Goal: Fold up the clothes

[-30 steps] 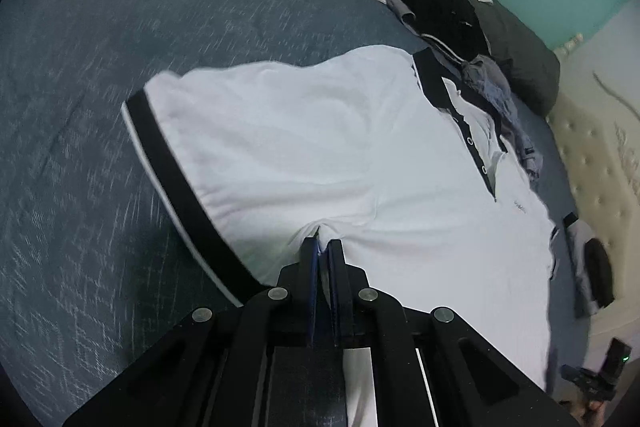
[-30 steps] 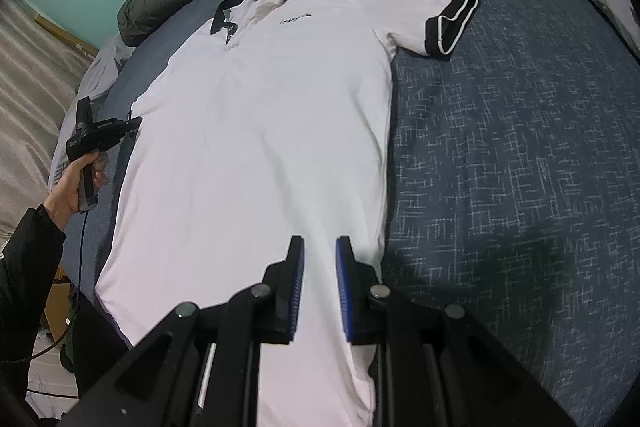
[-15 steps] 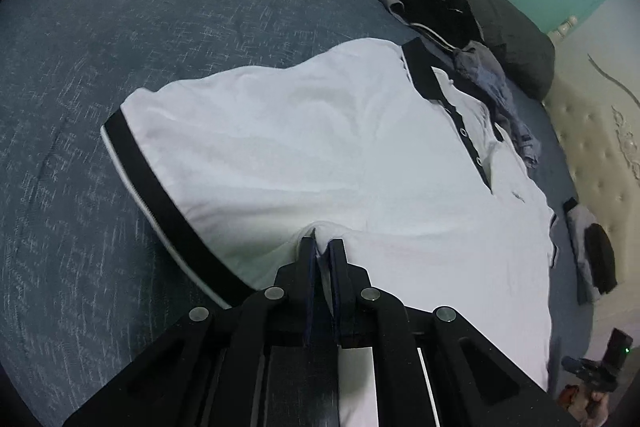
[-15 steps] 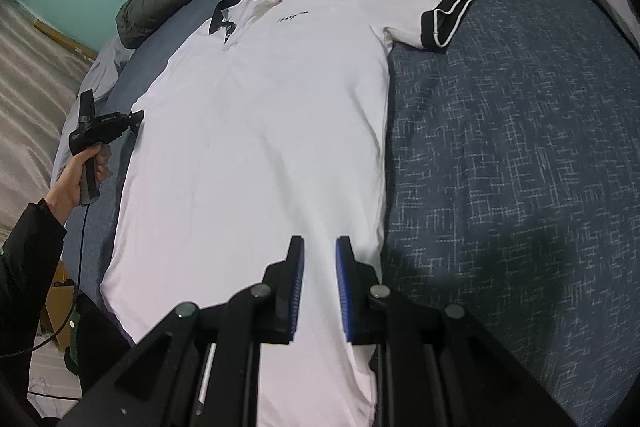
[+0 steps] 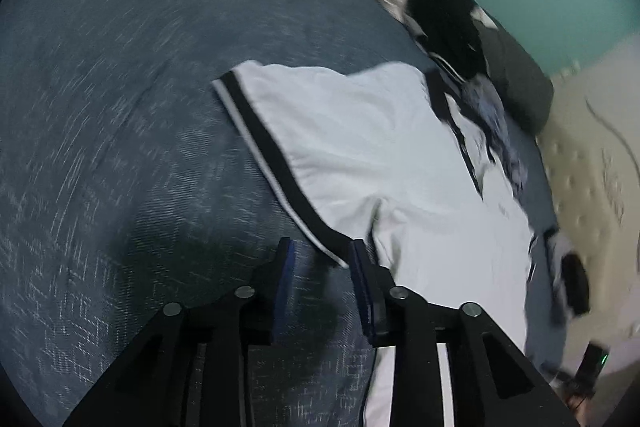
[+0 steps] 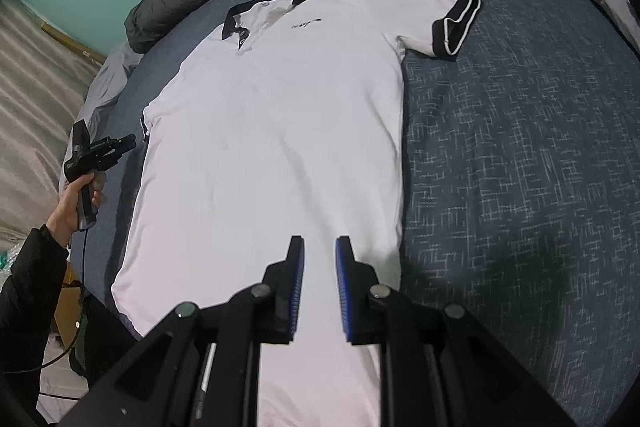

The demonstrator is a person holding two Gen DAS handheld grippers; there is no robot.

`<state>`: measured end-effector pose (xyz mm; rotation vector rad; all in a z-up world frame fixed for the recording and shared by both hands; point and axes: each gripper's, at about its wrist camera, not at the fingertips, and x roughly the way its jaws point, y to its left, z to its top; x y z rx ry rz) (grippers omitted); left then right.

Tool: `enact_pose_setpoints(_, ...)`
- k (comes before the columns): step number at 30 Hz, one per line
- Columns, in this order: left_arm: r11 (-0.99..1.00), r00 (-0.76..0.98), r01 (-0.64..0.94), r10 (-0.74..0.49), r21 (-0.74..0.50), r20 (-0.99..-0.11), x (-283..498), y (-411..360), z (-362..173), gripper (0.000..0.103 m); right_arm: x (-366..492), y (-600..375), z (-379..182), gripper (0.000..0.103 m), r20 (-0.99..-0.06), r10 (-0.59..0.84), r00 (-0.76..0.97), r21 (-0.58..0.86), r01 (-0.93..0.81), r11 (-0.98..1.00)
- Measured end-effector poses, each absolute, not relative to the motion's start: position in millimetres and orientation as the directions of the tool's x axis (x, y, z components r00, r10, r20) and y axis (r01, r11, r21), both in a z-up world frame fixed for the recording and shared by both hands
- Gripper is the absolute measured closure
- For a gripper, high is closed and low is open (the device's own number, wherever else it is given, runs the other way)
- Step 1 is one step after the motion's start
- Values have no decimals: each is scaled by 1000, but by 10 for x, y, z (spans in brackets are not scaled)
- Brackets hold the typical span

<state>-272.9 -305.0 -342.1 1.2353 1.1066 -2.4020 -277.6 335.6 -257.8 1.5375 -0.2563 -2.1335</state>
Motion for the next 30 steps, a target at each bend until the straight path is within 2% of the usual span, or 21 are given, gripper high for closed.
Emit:
enact_pose_setpoints(2, -674, -625, 514, 130, -531, -770, -2741, -3091, -3473, 62, -2775, 3370, -2573, 88, -837, -489, -244, 423, 278, -862)
enact_pose_setpoints(6, -631, -646, 518, 153, -577, -748, -2788, -3114, -3587, 61, -2801, 3400, -2583, 88, -841, -482, -246, 419, 268, -868)
enact_pose_setpoints(9, -659, -641, 507, 142, -555, -754, -2849, -3066, -3626, 63, -2820, 3410, -2607, 88, -844, -477, -243, 416, 263, -870)
enact_pose_setpoints(10, -666, -636, 508, 138, -547, -759, -2861, -3054, -3639, 67, -2823, 3408, -2617, 88, -846, -476, -242, 414, 264, -871)
enact_pose_setpoints(11, -673, -632, 508, 134, -538, -763, -2873, -3043, -3651, 77, -2826, 3407, -2629, 88, -847, -474, -240, 413, 263, -872)
enact_pose_setpoints(14, -683, -628, 514, 113, -519, -770, -2857, -3034, -3655, 86, -2840, 3409, -2662, 88, -850, -471, -237, 412, 258, -874)
enact_pose_setpoints(19, -703, -646, 510, 69, -496, -761, -2700, -3013, -3524, 86, -2869, 3452, -2674, 88, -848, -471, -244, 418, 238, -877)
enact_pose_setpoints(22, -698, -656, 510, 61, -502, -752, -2581, -2973, -3455, 81, -2930, 3525, -2666, 88, -843, -473, -256, 428, 211, -879)
enact_pose_setpoints(26, -688, -675, 514, 44, -513, -736, -2428, -2885, -3395, 52, -3027, 3631, -2642, 88, -834, -468, -291, 435, 174, -883)
enact_pose_setpoints(27, -687, -680, 514, 38, -513, -732, -2393, -2858, -3378, 50, -3059, 3666, -2634, 87, -829, -471, -303, 441, 164, -882)
enact_pose_setpoints(29, -698, -689, 511, 17, -502, -725, -2328, -2780, -3340, 43, -3131, 3744, -2620, 70, -817, -475, -327, 455, 141, -879)
enact_pose_setpoints(30, -704, -693, 508, 10, -497, -721, -2304, -2740, -3324, 41, -3182, 3791, -2624, 69, -814, -474, -335, 461, 123, -879)
